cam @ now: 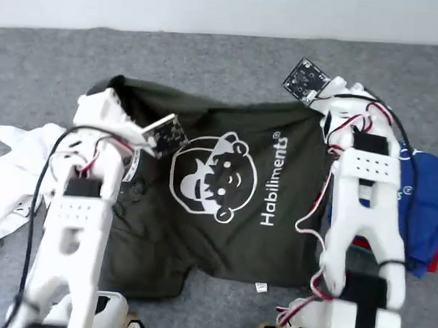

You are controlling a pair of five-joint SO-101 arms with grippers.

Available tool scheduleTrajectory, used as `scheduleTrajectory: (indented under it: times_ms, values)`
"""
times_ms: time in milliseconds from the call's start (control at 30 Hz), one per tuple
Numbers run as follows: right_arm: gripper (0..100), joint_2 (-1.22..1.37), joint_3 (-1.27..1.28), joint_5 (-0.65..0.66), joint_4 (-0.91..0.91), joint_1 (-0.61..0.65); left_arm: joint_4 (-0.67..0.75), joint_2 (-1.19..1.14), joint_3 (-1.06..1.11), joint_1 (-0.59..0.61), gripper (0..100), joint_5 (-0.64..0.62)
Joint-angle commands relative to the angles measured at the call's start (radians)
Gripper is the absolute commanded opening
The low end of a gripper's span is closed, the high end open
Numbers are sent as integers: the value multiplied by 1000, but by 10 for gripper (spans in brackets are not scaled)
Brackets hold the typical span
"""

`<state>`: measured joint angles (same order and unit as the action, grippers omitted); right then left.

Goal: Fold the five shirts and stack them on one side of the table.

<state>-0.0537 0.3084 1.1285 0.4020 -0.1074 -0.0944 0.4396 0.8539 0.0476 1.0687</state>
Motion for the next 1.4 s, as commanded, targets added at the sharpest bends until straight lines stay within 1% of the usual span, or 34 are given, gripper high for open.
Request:
scheduleTrajectory:
  times_ms: [0,133,233,333,533,600,700,1000,1267,1367]
  values:
    - [10,58,-14,52,-232,7,101,-209,-186,5,13,12]
    - [10,147,-14,120,-430,10,106,-422,-386,26,13,12]
    - [10,191,-14,150,-504,13,104,-539,-498,35,13,12]
    - [10,216,-14,150,-527,24,103,-586,-542,40,13,12]
    - [10,214,-15,149,-521,25,101,-588,-539,48,13,12]
    - [10,214,-15,149,-506,21,60,-569,-539,57,13,11]
    - [10,171,-14,146,-395,16,-127,-496,-539,54,13,11]
    - [10,-18,-11,143,101,10,-727,-222,-539,20,13,11]
    - [10,-173,-9,143,526,16,-1157,-89,-539,20,13,9]
    - [10,-226,-8,143,659,12,-1303,-54,-539,21,13,-32]
